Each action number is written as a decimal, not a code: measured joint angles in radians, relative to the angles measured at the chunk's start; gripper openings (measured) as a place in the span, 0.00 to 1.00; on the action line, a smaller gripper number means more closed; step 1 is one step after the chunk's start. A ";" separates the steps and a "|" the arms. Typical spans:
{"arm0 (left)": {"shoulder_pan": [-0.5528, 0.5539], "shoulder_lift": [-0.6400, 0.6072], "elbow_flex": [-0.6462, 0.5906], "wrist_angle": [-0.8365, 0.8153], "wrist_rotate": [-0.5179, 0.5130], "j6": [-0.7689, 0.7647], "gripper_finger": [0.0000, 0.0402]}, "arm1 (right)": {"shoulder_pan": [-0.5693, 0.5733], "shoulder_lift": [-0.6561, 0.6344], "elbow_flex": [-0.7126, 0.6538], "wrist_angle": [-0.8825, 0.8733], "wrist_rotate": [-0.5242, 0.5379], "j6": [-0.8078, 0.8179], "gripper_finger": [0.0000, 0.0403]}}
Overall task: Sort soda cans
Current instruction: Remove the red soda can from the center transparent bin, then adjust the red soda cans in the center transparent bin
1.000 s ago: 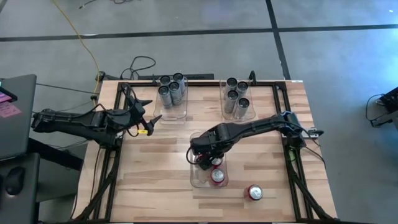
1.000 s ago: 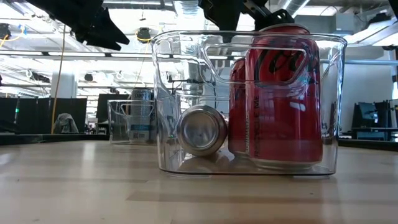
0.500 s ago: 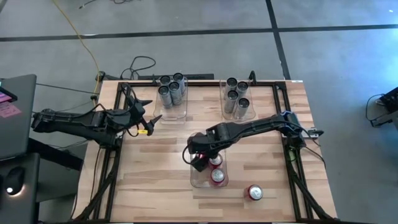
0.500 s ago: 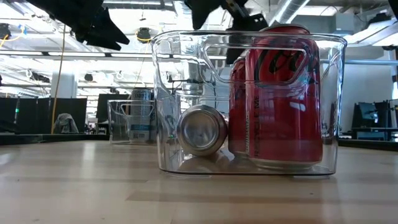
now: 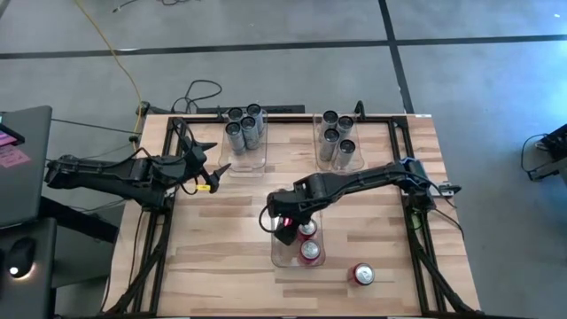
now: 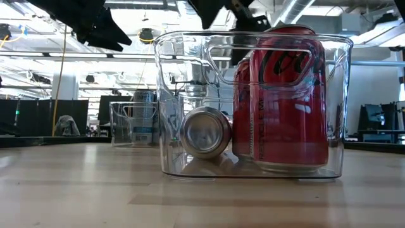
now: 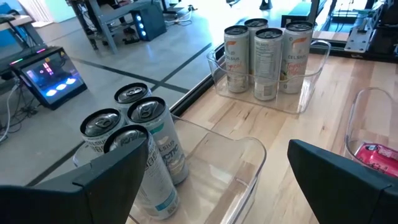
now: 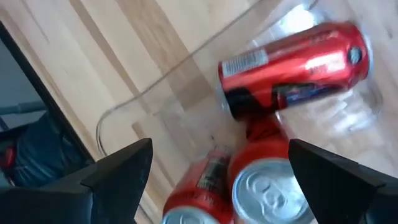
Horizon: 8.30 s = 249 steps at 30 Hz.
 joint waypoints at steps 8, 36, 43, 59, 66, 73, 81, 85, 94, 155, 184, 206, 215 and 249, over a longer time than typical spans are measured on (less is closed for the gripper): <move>0.000 0.000 0.000 -0.004 0.000 -0.003 0.95 | -0.026 0.000 0.000 -0.274 0.008 0.095 0.99; 0.000 0.001 0.000 -0.010 0.047 -0.013 0.95 | 0.020 0.127 0.001 -0.220 0.060 0.128 0.99; 0.000 0.001 0.000 -0.007 0.053 0.009 0.95 | 0.017 0.130 0.000 -0.212 0.058 0.075 0.93; 0.000 0.003 0.000 0.033 0.054 0.032 0.95 | 0.016 0.126 0.079 -0.258 0.043 0.013 0.74; 0.000 0.038 0.000 0.023 0.055 0.009 0.95 | 0.009 0.125 0.249 -0.367 0.055 -0.034 0.75; 0.000 0.100 0.000 0.076 0.055 0.014 0.95 | 0.003 0.109 0.331 -0.395 0.075 -0.031 0.75; 0.000 0.129 0.000 0.097 0.124 0.030 0.95 | 0.004 -0.004 0.328 -0.397 0.109 0.033 0.75; 0.000 0.128 0.000 0.138 0.248 0.075 0.95 | 0.003 -0.097 0.295 -0.396 0.136 0.067 0.75; 0.000 0.143 0.000 0.167 0.368 0.057 0.95 | -0.003 -0.334 -0.047 -0.398 0.186 0.229 0.75; -0.010 1.209 0.891 -0.383 0.759 -0.806 0.95 | 0.274 -0.825 -0.926 -0.026 0.679 0.568 0.91; 0.029 1.458 1.119 -0.522 0.611 -0.884 0.95 | 0.439 -0.810 -1.000 -0.026 0.766 0.619 0.91; -0.016 1.552 1.203 -0.700 0.601 -0.809 0.95 | 0.522 -0.810 -0.999 -0.022 0.791 0.632 0.91; -0.031 1.571 1.200 -0.710 0.564 -0.742 0.86 | 0.523 -0.810 -0.999 -0.022 0.791 0.635 0.91; -0.252 1.532 1.715 -0.823 -0.125 -0.465 0.73 | 0.521 -0.810 -1.043 0.274 1.036 0.455 0.91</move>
